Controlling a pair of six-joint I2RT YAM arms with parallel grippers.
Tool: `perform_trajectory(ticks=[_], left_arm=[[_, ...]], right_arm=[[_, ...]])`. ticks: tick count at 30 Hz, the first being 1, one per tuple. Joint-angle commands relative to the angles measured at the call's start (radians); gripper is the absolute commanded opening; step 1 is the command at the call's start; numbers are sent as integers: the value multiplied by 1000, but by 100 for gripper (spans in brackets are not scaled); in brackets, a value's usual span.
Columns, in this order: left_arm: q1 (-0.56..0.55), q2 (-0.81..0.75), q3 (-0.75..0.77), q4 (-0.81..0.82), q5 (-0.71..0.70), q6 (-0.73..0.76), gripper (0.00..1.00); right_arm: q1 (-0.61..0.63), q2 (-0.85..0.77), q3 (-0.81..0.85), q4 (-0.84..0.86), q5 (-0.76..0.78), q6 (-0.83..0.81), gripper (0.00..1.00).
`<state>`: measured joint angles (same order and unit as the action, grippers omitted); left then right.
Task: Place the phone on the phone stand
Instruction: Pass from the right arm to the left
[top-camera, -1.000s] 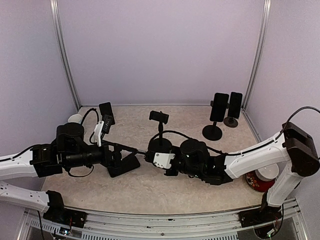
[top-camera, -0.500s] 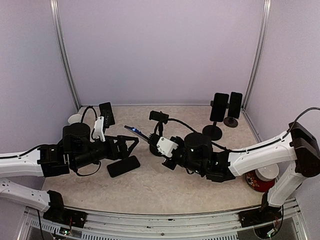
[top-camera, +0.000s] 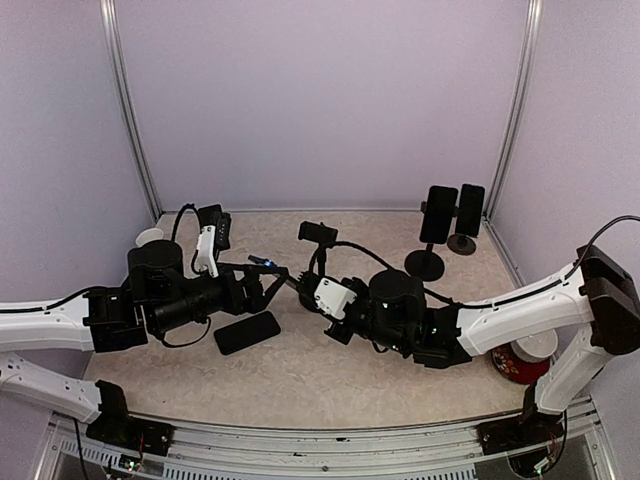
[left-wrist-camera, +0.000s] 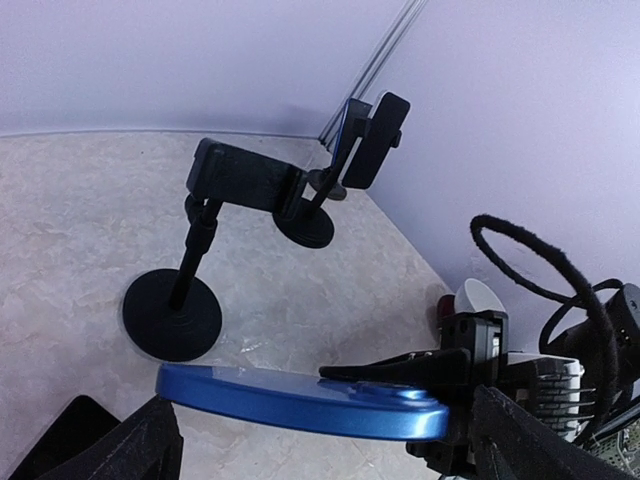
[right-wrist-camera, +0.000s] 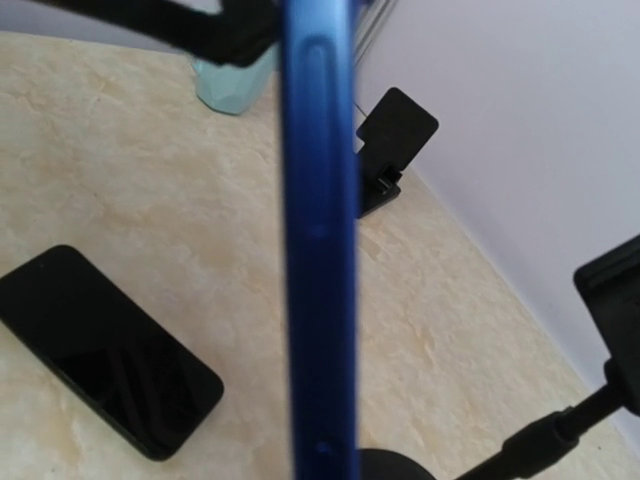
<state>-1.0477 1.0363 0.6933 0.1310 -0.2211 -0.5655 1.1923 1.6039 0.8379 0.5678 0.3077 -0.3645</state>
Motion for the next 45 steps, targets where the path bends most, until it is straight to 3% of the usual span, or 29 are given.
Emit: perform_trajectory(ticks=[1,9,16,23,38,42,45], left_arm=[[4,-5,17,85,51,20,97],[25,-9,11,84,63,9,91],[50,-14,-4,89,72,-11,96],[60,-15,-10,101,86,-18,88],[60,-10,-37,139,112,-28,88],[60,-21,-45,145,104,-28,78],[61,-31,-47,147,98,-26,62]], right_arm=[[12,-20,7,50,3,12,0],[13,-15,9,50,3,5,0],[20,-43,-26,105,-11,-10,0],[21,-18,-1,89,-4,-8,0],[21,-17,-1,118,-18,30,0],[22,-8,-1,113,-22,31,0],[22,-2,-2,110,-23,34,0]])
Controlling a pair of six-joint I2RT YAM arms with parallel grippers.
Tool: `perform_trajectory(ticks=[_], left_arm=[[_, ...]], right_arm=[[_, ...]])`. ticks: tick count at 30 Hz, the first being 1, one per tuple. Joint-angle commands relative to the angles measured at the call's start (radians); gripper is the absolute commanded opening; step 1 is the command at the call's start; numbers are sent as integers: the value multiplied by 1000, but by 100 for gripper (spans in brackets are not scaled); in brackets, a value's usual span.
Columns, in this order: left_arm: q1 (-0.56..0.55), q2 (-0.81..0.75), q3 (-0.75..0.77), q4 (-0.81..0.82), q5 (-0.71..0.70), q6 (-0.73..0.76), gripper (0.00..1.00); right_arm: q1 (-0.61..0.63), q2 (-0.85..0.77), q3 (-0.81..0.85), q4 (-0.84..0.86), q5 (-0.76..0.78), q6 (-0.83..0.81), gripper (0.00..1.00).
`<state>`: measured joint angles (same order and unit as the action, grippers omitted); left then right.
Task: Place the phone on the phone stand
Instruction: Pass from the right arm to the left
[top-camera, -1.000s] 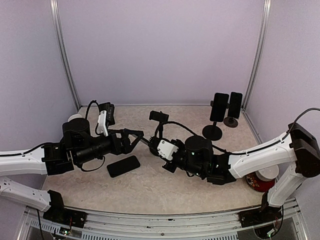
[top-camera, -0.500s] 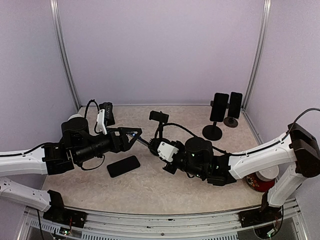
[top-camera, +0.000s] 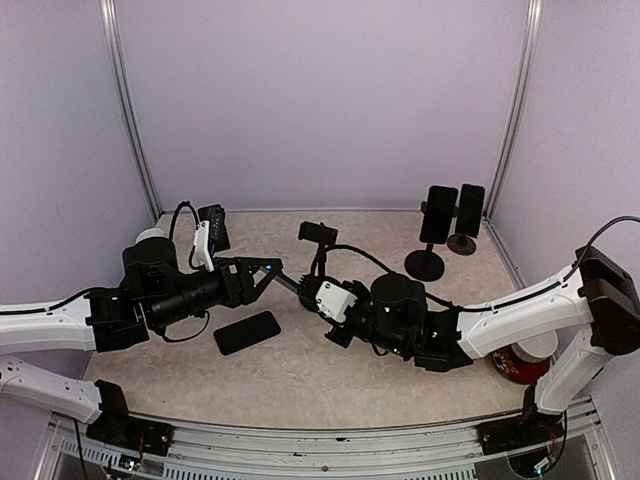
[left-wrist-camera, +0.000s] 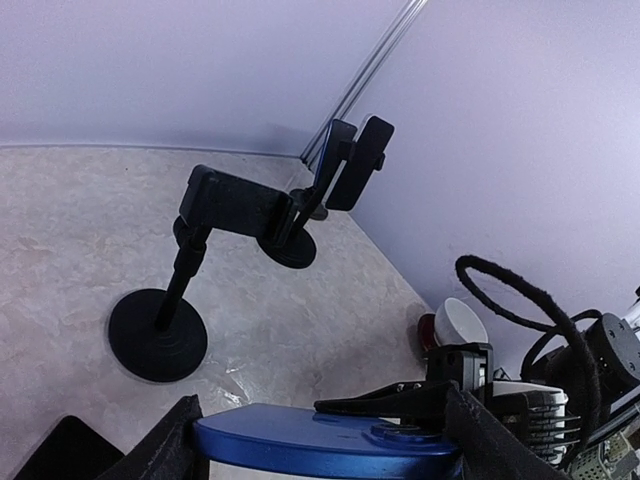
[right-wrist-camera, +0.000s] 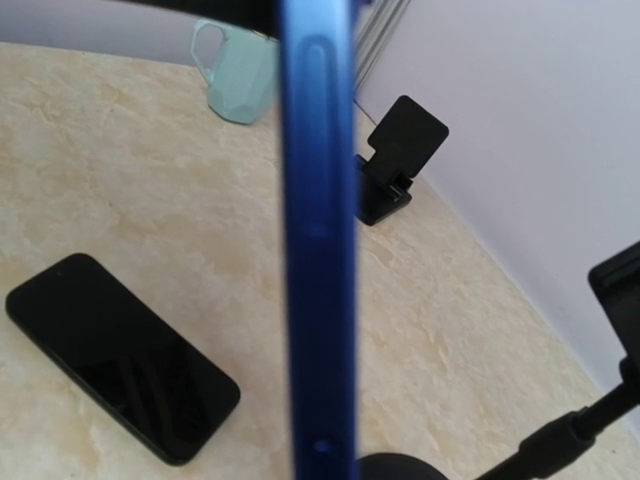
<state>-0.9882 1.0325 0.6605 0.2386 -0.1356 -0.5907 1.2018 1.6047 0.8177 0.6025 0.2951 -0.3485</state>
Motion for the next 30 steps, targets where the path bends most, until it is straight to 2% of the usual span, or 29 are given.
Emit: perform_trajectory(ticks=[1,4,6,8,9,10,18,30], left_arm=[[2,-29,-16,40,10,3,59],[3,-31,-14,39,6,8,54],[5,-30,-10,37,0,13,51],[8,-28,2,21,-12,25,50],[10,-27,13,5,-21,31,49],[14,-24,27,-15,-36,40,49],[67,-3,142,-211,-188,94,48],[242,64,231,-331,-218,135,45]], right_arm=[[13,-1,20,73,-12,20,0],[11,6,29,61,-12,26,2],[12,10,32,53,-9,29,28],[11,12,32,50,2,36,64],[13,9,32,50,9,40,93],[12,6,30,48,14,43,99],[12,-38,-7,10,62,78,100],[12,-157,-85,-89,127,106,100]])
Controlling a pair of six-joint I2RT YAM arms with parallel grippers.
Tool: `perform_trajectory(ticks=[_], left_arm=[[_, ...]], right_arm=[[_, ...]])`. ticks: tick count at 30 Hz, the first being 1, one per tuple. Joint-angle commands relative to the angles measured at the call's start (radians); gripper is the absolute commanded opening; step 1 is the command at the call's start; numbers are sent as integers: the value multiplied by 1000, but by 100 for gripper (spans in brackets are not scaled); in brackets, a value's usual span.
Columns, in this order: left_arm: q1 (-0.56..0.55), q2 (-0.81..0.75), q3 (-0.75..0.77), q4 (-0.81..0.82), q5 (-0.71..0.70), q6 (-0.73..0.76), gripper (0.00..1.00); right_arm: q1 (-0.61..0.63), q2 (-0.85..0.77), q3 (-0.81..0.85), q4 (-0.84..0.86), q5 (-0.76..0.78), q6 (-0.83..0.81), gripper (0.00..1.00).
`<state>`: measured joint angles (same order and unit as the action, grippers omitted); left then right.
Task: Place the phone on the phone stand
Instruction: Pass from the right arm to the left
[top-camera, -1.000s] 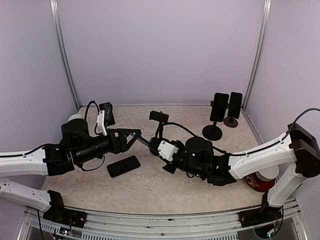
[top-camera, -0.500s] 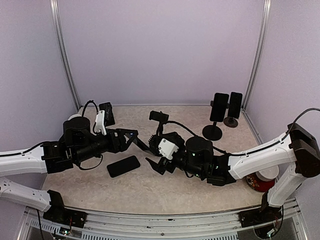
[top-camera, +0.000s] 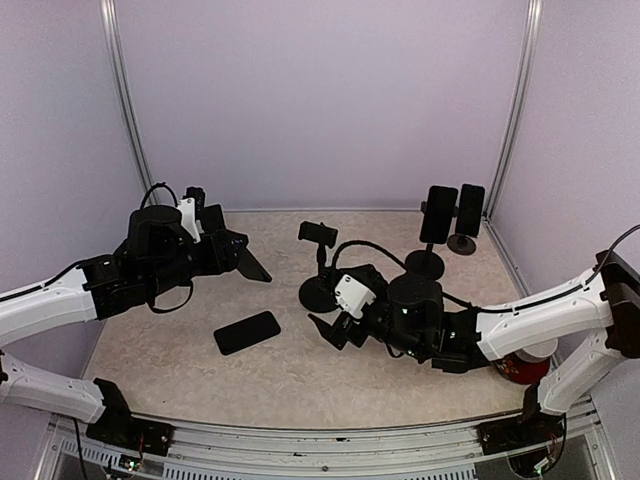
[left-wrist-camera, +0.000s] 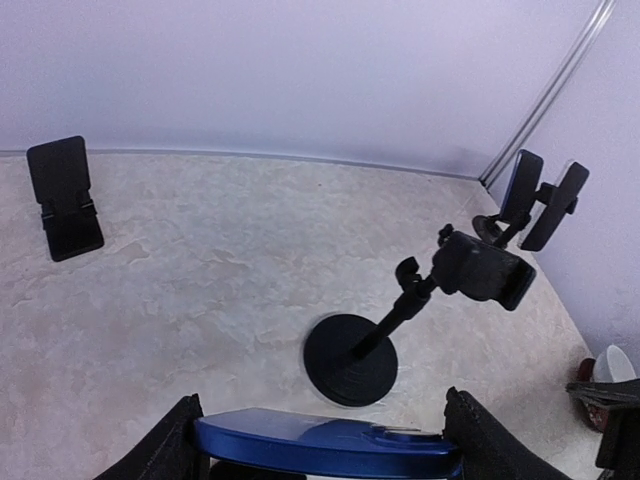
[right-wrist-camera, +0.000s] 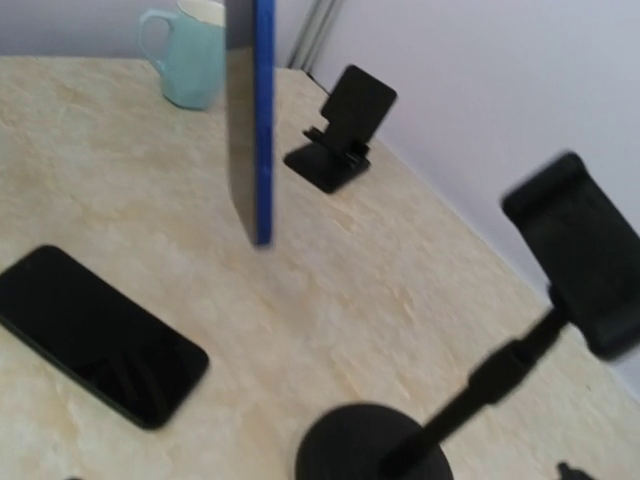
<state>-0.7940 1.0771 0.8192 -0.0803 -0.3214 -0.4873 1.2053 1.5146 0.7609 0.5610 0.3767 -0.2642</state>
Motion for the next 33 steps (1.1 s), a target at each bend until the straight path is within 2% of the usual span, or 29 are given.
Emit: perform_trajectory(ticks=[1,8,16,29,33], left_arm=[[64,29,83,-20,-39,32,45],[181,136,166,-22,-45,37,43],[269,286,275,4,-92,12,38],[299,532,518,-78,-319,-20,38],[315,589,570,-97,-334,-29,38]], right_arm=[[8,-83,-35,-56,55,22,100],[5,-189,-103,-67,107,8,100],[-10,-236,-173,-42,130,10,100],[-37,-263,-227,-8,129,12,100],[-48,-254,-235,6,121,15,100]])
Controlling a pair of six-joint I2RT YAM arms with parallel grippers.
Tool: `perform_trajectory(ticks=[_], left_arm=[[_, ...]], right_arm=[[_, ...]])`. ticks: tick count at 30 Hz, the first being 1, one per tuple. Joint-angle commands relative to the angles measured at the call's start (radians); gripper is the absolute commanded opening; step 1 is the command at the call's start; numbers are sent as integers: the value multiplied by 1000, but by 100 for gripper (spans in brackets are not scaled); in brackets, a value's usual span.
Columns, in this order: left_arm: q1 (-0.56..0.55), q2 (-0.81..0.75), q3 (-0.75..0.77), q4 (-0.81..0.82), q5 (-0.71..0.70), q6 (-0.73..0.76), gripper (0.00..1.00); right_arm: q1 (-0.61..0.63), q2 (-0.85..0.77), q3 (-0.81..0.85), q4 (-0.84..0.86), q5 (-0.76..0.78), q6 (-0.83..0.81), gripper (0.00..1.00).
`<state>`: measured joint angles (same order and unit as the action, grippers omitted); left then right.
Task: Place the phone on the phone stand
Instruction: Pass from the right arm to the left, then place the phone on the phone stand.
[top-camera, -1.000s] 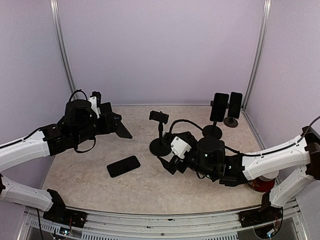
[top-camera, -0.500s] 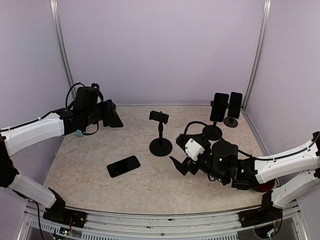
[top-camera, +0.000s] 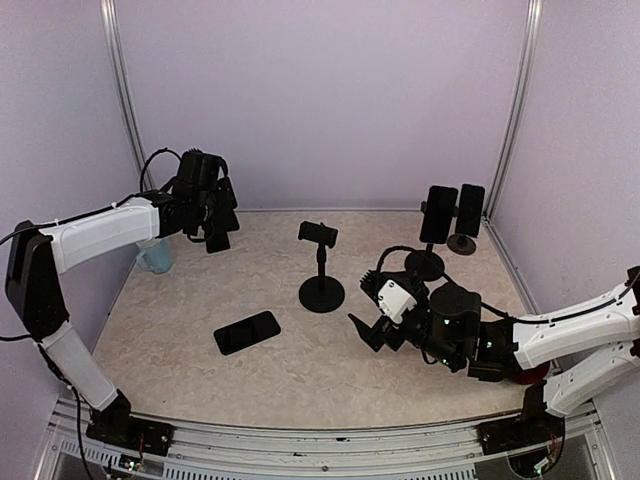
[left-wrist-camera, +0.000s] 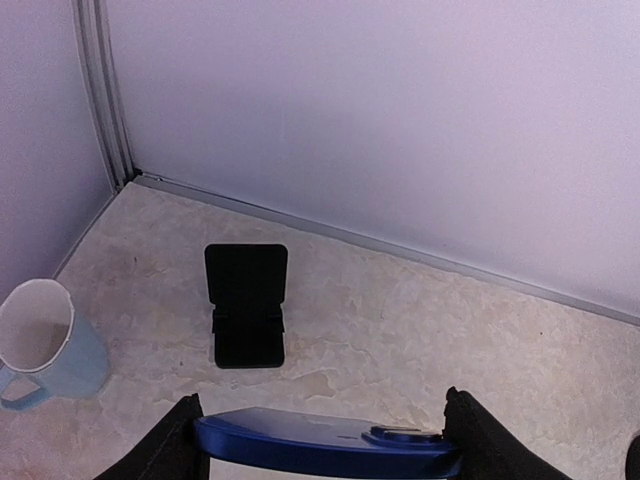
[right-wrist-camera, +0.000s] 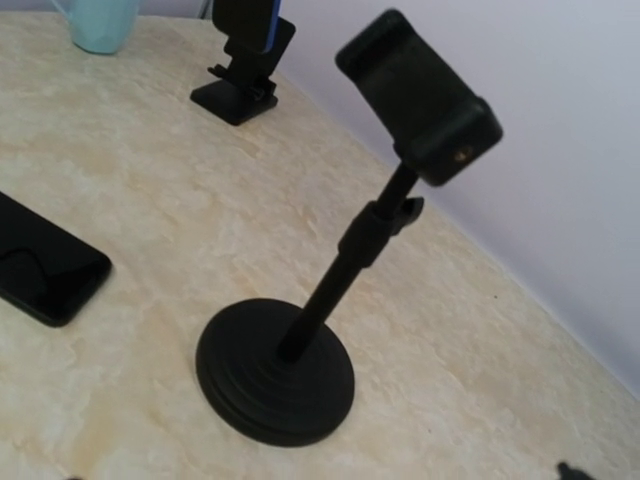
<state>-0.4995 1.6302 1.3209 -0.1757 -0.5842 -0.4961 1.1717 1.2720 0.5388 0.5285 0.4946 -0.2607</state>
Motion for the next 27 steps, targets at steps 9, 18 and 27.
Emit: perform_trajectory(ticks=[9,18,27], left_arm=[[69,141,148,-26,-107,-48,36],[114,244,254,-45,-115,-68,36],[141,329,332,-48,-117,-86,36]], right_arm=[[-23,14,-8,42,-13,13,100],[-27,48,1,41,-20,16,100],[-29,66,5,42,-18,18,100]])
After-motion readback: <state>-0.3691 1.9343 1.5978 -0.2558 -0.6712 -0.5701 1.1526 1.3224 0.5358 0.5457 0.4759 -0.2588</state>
